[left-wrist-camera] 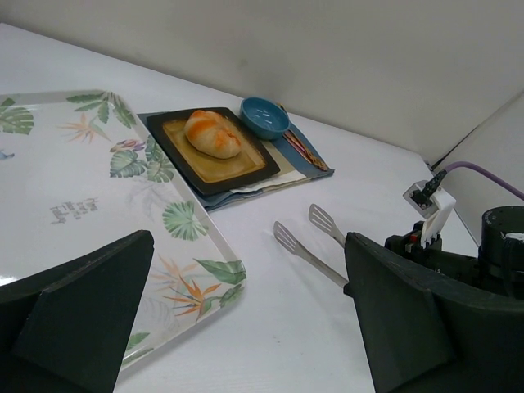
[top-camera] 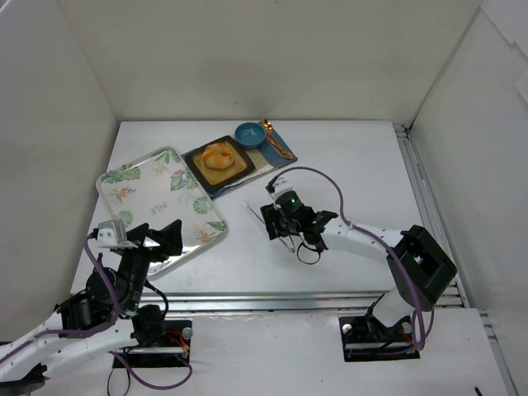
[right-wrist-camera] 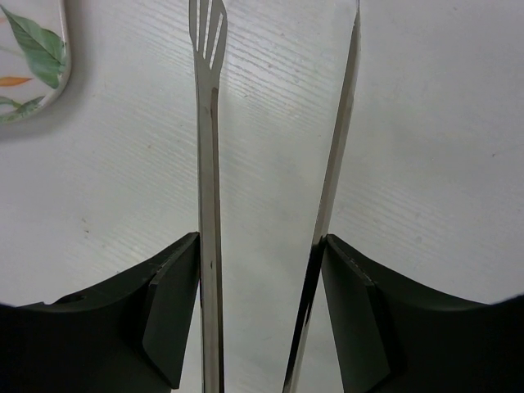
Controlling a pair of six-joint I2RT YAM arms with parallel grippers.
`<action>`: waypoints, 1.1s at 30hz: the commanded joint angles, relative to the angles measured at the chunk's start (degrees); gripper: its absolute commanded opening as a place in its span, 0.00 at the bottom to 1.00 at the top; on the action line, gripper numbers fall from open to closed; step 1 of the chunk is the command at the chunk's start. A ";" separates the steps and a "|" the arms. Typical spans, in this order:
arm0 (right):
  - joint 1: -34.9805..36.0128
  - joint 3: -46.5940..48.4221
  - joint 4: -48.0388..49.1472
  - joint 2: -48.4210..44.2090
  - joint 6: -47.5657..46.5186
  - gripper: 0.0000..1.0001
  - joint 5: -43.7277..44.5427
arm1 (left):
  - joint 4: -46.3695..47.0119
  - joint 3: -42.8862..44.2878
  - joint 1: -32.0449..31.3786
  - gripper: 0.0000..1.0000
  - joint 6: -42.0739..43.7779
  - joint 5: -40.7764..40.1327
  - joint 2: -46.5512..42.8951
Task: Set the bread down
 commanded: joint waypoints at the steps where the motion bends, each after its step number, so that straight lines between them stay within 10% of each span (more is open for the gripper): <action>1: -1.76 1.56 3.05 0.36 -1.70 0.56 -3.48 | 3.61 0.17 -0.18 0.99 1.23 0.19 1.18; 16: -4.67 4.99 3.05 11.18 -3.90 0.69 -7.89 | 4.41 0.87 -0.18 0.99 0.97 1.15 5.85; 20: -4.84 5.52 3.05 11.09 -4.34 0.86 -7.45 | 4.41 0.87 -0.18 0.99 1.32 1.24 5.67; 33: -3.27 9.56 -3.79 -5.66 -4.34 0.98 -1.48 | 5.11 0.61 -0.18 0.99 1.93 1.42 6.81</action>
